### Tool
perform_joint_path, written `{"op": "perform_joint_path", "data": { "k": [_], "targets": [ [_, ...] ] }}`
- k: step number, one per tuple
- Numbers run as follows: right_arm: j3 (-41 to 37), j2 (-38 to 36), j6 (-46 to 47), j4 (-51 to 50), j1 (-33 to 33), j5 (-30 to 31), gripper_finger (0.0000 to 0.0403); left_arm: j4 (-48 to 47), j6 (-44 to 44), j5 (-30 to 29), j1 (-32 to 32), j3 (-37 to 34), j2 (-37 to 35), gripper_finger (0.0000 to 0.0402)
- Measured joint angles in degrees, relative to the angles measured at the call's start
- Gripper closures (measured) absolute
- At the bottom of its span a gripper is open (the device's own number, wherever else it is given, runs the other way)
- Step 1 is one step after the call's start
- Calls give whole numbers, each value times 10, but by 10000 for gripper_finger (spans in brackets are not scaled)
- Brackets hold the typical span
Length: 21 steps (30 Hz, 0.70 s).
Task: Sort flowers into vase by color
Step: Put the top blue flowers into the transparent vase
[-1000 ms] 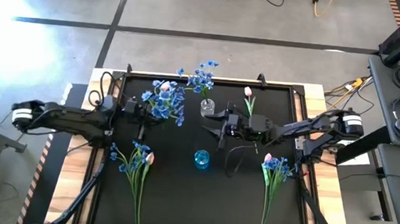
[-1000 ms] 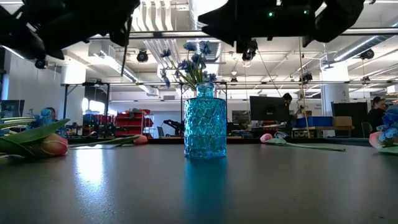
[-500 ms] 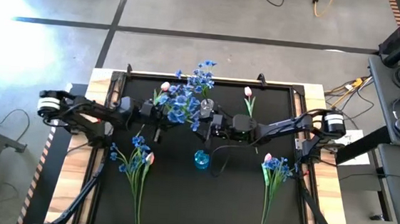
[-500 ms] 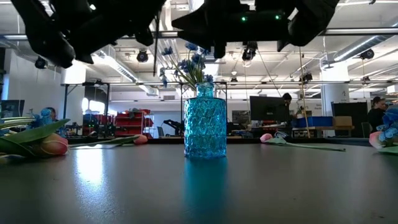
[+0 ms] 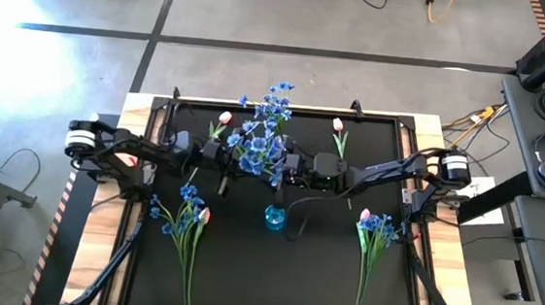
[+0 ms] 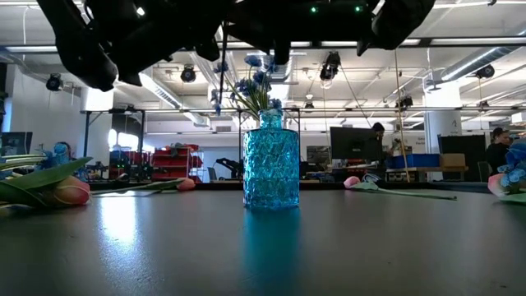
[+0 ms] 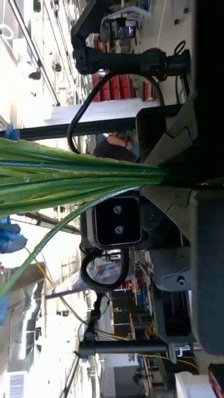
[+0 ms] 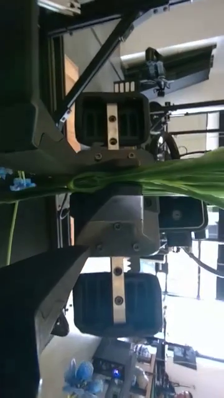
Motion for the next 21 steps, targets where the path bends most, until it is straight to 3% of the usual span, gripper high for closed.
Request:
{"op": "perform_joint_path", "data": {
  "k": [4,12,21],
  "targets": [
    [0,-1,6,-13,0,-7,265,3,0,0,0,2,3,393],
    [0,-1,-10,-36,0,-10,383,1,0,-9,1,-4,3,393],
    [-1,-37,-40,-90,-3,11,389,-31,0,-16,7,-11,1,338]
  ]
}}
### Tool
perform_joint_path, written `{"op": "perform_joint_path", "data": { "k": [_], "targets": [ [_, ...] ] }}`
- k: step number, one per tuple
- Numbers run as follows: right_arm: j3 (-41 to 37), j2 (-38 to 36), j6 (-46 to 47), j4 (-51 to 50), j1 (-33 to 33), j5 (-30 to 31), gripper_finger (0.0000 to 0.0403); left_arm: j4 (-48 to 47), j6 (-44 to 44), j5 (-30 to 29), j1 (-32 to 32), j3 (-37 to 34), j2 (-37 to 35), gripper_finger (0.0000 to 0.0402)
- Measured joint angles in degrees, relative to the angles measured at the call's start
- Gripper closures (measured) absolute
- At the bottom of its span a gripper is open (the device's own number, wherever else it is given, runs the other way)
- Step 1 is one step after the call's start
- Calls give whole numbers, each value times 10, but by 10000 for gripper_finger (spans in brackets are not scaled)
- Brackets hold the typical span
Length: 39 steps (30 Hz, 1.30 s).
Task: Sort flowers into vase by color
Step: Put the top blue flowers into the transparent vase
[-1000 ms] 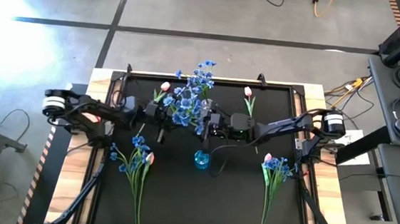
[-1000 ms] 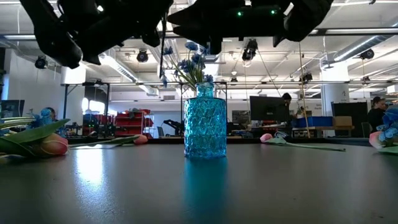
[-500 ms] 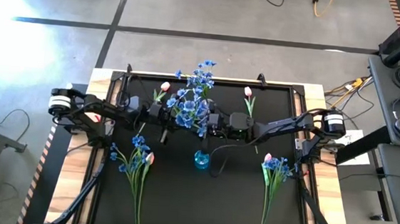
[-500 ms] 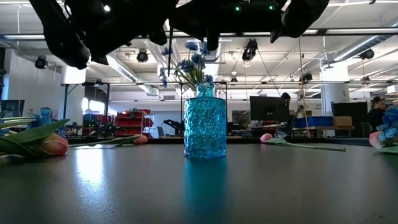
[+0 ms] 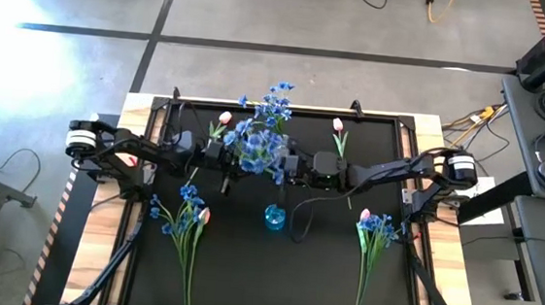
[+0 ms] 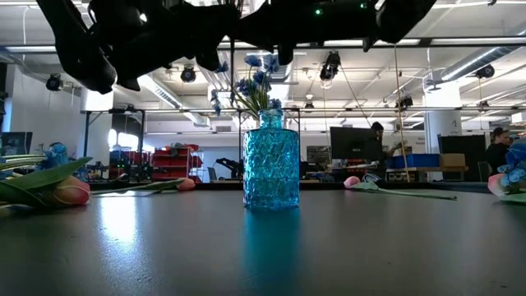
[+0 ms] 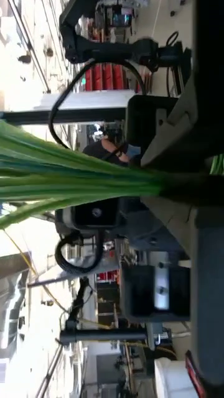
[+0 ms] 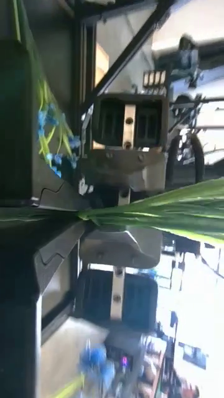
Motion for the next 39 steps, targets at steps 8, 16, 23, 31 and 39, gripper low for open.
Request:
{"op": "perform_joint_path", "data": {
  "k": [8,16,23,31,39],
  "targets": [
    [-35,-87,-62,-16,-1,72,390,-14,16,1,15,-15,-7,268],
    [-145,-197,-93,26,-9,136,390,-10,54,-41,21,-75,-57,252],
    [-254,-207,-84,229,-64,134,390,-7,89,-108,27,-138,-134,251],
    [-262,-119,30,287,-159,97,390,-14,108,-188,29,-190,-194,265],
    [-210,-7,65,348,-192,70,390,-17,109,-205,32,-206,-211,284]
  ]
}}
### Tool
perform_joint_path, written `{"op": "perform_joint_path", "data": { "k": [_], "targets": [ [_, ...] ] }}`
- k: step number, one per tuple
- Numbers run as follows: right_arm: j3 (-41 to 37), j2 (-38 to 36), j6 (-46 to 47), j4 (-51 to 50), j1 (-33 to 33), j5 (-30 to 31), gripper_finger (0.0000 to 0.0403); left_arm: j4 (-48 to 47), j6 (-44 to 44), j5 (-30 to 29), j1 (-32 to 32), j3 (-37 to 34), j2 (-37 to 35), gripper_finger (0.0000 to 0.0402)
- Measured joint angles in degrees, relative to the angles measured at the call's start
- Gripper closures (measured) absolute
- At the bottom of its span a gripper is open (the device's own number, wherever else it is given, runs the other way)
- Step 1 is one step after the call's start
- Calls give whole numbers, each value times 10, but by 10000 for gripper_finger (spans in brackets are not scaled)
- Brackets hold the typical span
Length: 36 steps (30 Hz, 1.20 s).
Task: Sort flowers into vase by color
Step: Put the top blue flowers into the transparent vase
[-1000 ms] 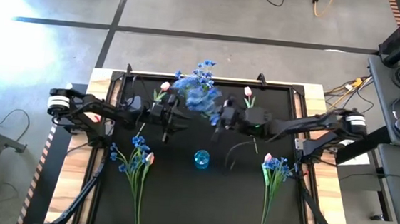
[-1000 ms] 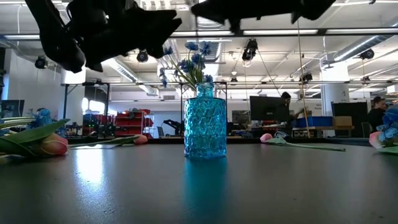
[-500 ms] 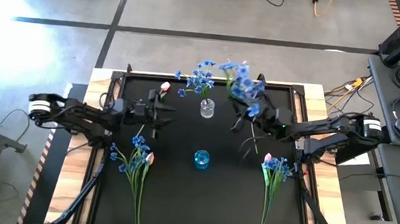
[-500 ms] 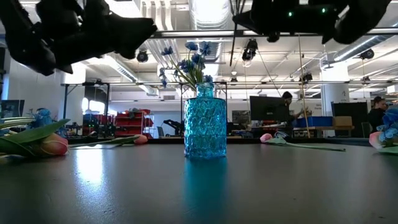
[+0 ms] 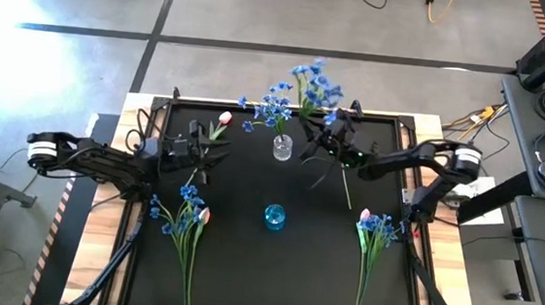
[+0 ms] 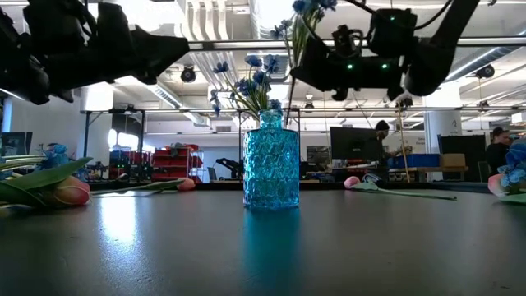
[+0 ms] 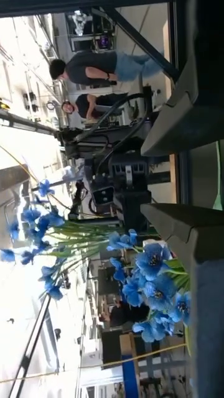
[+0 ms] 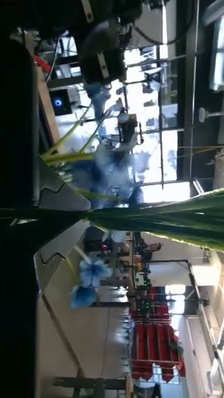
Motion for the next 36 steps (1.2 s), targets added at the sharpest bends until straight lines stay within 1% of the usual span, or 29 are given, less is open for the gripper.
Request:
{"op": "perform_joint_path", "data": {
  "k": [6,16,28,36],
  "targets": [
    [32,47,21,7,0,-1,390,-7,0,-29,3,0,3,286],
    [49,79,37,5,0,4,390,-14,5,-30,9,1,0,286],
    [49,83,50,1,4,5,390,-18,6,-35,9,1,1,287],
    [49,83,46,-35,6,6,390,-18,5,-35,9,2,3,287]
  ]
}}
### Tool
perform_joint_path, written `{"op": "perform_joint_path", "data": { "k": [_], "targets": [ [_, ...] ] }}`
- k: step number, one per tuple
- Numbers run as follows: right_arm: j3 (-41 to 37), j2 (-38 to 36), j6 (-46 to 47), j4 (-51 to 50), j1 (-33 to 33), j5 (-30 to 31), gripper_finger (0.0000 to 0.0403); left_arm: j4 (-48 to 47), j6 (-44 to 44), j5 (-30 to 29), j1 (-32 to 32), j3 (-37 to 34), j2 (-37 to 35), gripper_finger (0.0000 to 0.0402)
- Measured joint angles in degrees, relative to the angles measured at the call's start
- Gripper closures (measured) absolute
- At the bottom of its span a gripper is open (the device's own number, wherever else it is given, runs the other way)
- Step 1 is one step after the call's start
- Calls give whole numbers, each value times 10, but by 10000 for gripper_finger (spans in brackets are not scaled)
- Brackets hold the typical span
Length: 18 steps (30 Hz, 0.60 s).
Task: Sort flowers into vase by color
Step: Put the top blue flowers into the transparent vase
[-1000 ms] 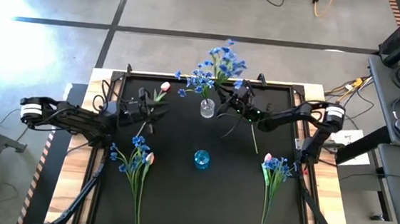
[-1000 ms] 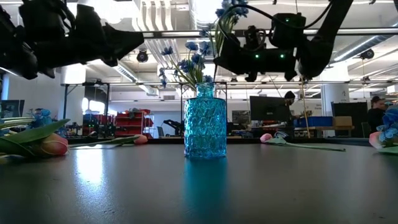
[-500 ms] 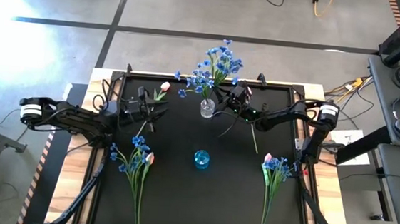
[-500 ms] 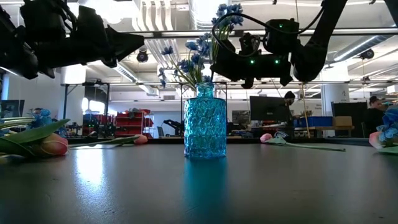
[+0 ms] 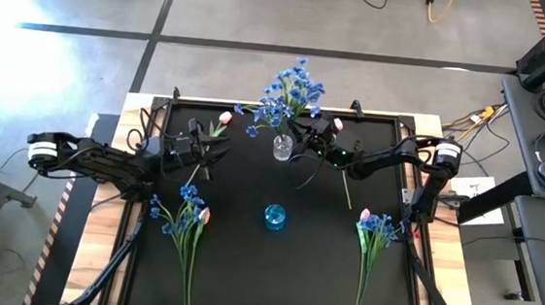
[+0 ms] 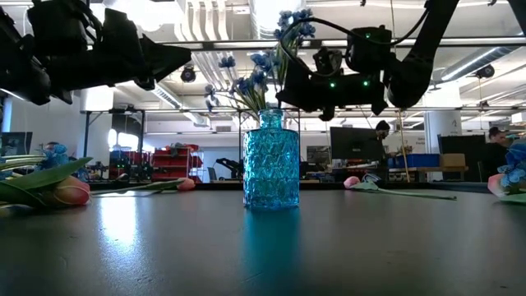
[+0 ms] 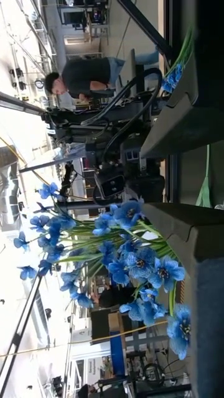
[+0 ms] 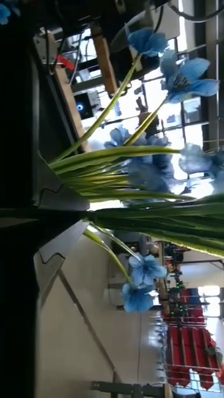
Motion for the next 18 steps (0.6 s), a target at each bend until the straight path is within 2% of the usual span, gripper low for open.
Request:
{"op": "perform_joint_path", "data": {
  "k": [5,18],
  "targets": [
    [0,0,4,-11,0,0,374,0,0,0,0,0,1,287],
    [0,0,4,-27,1,0,293,0,-1,0,0,0,1,287]
  ]
}}
